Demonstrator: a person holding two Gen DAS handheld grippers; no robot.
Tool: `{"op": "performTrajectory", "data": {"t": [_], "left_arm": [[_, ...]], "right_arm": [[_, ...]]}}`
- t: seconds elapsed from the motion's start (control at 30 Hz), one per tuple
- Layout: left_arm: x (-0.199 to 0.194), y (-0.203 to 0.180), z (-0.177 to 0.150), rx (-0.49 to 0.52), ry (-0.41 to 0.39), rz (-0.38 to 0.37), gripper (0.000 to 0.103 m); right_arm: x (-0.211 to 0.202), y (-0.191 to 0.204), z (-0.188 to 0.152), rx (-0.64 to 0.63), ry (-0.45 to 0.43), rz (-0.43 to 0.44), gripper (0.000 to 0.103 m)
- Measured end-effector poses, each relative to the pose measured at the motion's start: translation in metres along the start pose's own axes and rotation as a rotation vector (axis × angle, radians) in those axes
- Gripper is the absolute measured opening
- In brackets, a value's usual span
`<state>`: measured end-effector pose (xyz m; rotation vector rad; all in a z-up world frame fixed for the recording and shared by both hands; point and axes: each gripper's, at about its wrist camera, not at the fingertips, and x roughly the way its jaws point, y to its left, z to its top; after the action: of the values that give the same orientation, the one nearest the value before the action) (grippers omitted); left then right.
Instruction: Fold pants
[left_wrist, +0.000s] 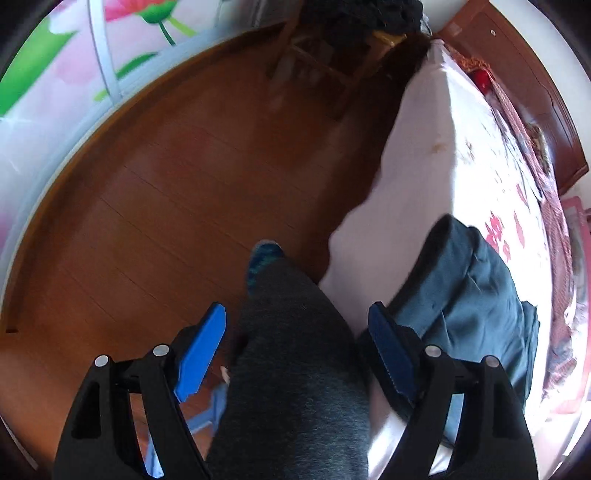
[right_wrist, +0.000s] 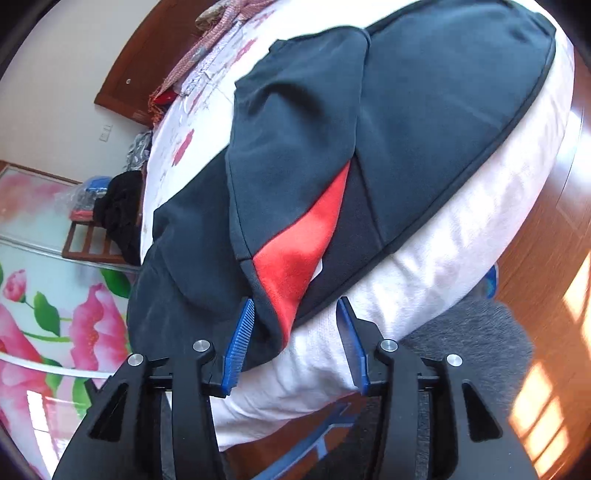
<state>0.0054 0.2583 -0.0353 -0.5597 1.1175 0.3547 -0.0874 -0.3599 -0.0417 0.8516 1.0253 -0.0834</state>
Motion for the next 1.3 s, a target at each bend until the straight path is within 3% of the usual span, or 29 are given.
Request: {"op": "performTrajectory", "data": {"t": [0.07,0.13,0.2,0.23,0.27,0.37,0.47,0.53,0.6,0.7,0.77,0.8,0.83,0.93,0.97,1.1,1.2,1.3], "left_arm": [[-0.018,-0.02,-0.006,0.062,-0.089,0.003,0.08],[-0.028,-0.064,-0.017,0.186,-0.135,-0.045,0.081],[-0.033,-0.114,-0.032,0.323,-0.154,-0.131,0.086],[-0.033,-0.141,-0.042,0.406,-0.153,-0.19,0.09],[-0.031,-0.173,-0.056,0.495,-0.139,-0.255,0.092],[-0.014,-0.246,-0.093,0.703,-0.116,-0.365,0.093],[0.007,-0.295,-0.12,0.799,-0.055,-0.44,0.094],[0.014,-0.319,-0.132,0.856,-0.066,-0.444,0.094],[0.019,-0.34,-0.135,0.92,-0.113,-0.442,0.094],[0.031,-0.348,-0.129,0.965,-0.121,-0.408,0.094],[0.058,-0.342,-0.112,0.933,-0.087,-0.347,0.093],[0.068,-0.333,-0.105,0.898,-0.073,-0.31,0.093],[0.078,-0.318,-0.093,0.856,-0.058,-0.281,0.093],[0.089,-0.296,-0.08,0.804,-0.035,-0.287,0.087],[0.088,-0.297,-0.083,0.826,-0.053,-0.242,0.085],[0.088,-0.295,-0.087,0.851,-0.09,-0.2,0.084],[0.085,-0.294,-0.085,0.85,-0.103,-0.18,0.079],[0.083,-0.288,-0.082,0.862,-0.12,-0.166,0.069]], "right_arm": [[-0.021,0.012,0.019,-0.07,-0.1,-0.111,0.046],[-0.024,0.039,0.047,-0.22,-0.181,-0.227,0.046],[-0.011,0.078,0.074,-0.365,-0.243,-0.288,0.047],[0.002,0.094,0.09,-0.435,-0.266,-0.32,0.057],[0.019,0.115,0.102,-0.507,-0.278,-0.352,0.058],[0.086,0.167,0.134,-0.69,-0.249,-0.478,0.058],[0.158,0.193,0.159,-0.791,-0.179,-0.627,0.058],[0.189,0.197,0.173,-0.812,-0.173,-0.727,0.058],[0.211,0.19,0.183,-0.795,-0.127,-0.766,0.058],[0.22,0.179,0.194,-0.759,-0.109,-0.732,0.058],[0.216,0.176,0.201,-0.749,-0.075,-0.659,0.036],[0.216,0.177,0.204,-0.765,-0.083,-0.673,0.014],[0.214,0.178,0.206,-0.781,-0.083,-0.668,0.006],[0.188,0.18,0.213,-0.756,-0.117,-0.588,0.006],[0.169,0.18,0.218,-0.725,-0.153,-0.539,0.005],[0.053,0.157,0.24,-0.556,-0.353,-0.357,0.005],[-0.039,0.097,0.247,-0.411,-0.487,-0.323,0.005],[-0.098,0.003,0.241,-0.196,-0.555,-0.307,0.005]]}}
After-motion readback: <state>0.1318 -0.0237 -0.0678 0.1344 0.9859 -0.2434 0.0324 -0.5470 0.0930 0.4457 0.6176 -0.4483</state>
